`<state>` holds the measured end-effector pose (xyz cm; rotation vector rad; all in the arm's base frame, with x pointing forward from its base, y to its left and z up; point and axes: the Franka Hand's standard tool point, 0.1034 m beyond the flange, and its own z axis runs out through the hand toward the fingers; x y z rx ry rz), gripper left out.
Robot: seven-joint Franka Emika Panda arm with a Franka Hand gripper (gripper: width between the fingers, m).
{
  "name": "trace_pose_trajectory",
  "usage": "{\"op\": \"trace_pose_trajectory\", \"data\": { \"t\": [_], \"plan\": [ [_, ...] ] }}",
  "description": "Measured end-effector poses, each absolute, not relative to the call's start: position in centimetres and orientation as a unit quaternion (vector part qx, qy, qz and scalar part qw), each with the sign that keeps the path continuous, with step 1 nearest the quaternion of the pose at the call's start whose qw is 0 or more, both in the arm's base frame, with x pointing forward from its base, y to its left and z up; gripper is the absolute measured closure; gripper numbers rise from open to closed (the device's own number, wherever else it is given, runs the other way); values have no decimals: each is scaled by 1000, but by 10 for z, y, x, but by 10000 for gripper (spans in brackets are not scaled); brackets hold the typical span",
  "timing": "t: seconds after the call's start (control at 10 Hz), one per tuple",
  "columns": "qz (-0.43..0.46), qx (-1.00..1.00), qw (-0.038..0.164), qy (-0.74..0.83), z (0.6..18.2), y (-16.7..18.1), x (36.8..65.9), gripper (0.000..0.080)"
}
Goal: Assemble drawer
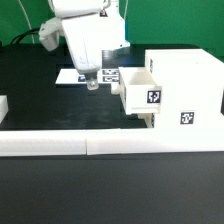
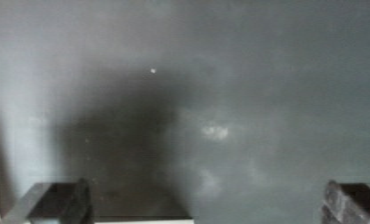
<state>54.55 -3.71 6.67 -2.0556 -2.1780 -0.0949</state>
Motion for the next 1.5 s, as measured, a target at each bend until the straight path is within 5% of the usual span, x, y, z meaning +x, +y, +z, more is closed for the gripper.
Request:
{"op": "trace_pose_trajectory", "data": {
  "t": [0.9,1.5],
  "plan": [
    [-28,-734,89,-673,64,23,548,151],
    [-22,-734,93,-672,62,6,543,151]
  ]
}}
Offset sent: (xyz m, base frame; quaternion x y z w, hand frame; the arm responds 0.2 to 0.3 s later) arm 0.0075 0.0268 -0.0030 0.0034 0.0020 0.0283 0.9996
